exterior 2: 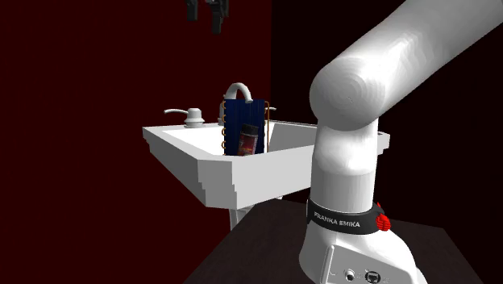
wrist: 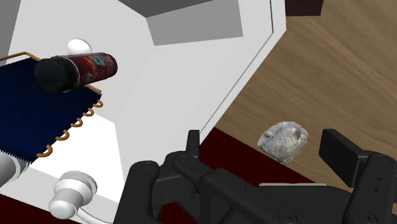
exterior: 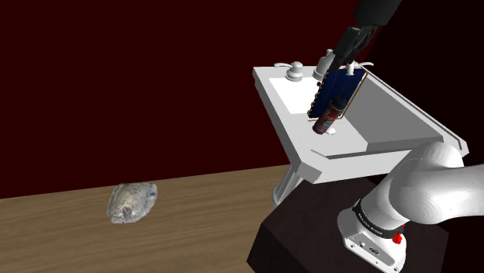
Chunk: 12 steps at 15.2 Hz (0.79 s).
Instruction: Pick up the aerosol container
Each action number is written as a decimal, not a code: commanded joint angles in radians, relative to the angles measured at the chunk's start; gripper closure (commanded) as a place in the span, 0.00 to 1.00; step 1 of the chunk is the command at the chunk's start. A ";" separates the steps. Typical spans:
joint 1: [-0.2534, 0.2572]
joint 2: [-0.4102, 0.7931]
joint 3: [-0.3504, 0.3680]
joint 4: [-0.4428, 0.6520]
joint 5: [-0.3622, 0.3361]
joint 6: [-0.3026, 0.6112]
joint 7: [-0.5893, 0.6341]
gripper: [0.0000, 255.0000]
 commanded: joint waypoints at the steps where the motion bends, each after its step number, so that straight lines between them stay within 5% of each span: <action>1: 0.000 0.000 0.000 0.000 0.000 0.000 0.000 0.00; 12: -0.062 0.054 -0.235 -0.163 -0.110 0.235 -0.212 0.00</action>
